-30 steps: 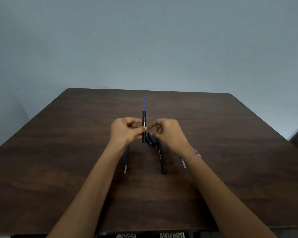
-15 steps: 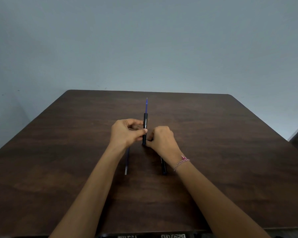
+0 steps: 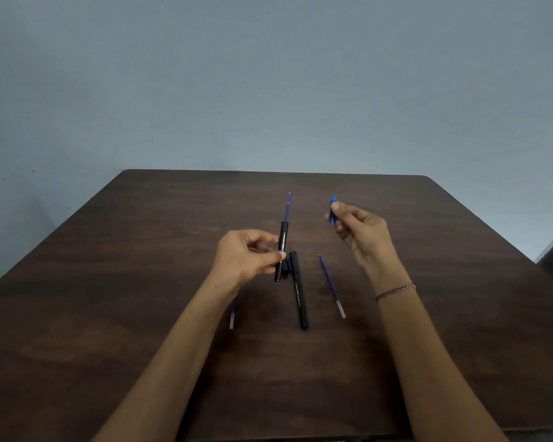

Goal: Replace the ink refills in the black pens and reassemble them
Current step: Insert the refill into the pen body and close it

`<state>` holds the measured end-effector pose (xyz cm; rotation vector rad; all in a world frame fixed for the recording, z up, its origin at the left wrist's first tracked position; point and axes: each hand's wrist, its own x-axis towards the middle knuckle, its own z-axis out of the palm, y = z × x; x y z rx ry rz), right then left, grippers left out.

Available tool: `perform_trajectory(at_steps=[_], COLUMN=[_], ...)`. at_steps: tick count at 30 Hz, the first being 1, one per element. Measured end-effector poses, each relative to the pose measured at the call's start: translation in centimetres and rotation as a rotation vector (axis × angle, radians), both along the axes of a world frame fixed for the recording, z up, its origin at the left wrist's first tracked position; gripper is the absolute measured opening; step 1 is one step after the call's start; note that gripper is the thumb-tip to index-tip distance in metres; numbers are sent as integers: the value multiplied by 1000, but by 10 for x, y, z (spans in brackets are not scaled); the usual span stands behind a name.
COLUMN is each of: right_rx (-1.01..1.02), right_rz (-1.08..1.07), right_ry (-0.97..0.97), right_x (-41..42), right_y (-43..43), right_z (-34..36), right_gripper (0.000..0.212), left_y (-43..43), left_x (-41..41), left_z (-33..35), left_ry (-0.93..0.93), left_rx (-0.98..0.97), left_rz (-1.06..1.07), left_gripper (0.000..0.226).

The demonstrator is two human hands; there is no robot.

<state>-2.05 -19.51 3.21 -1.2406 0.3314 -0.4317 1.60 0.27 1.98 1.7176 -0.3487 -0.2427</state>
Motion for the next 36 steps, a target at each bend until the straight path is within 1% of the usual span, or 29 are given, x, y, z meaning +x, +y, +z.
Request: perform_trajectory(at_steps=[2,5,11,19,23,30,34,36], right_rx=[98,197,240,170,119,32,-59,-156], right_rz=[4,14,55,82,109,171,146,158], right_ry=[-87,-166,-234,-197,-180,-141,-124,-103], right_x=[1,2,3,2,2,2,2,1], right_y=[2,8,16,17,17,19,17,17], right_z=[0,0,3,3,3,2,2,2], right_gripper=[9,15,18,20,16,18,16,15], left_y=[-2,-5,-9,-10,-10,-9,-9,-9], left_x=[-2,-5,-9,-9,-9,-11,-12,-13], left_z=[-1,-2,-3,-3,-2,-1,0,0], left_ry=[14,46,111,151,153,145,129,120], left_rx=[2,8,52,98,91,97,109,100], left_rz=[-32,-86,-184,-221,-209,-193,-194,-186], left_gripper=[24,25,23,24,24,25,25,25])
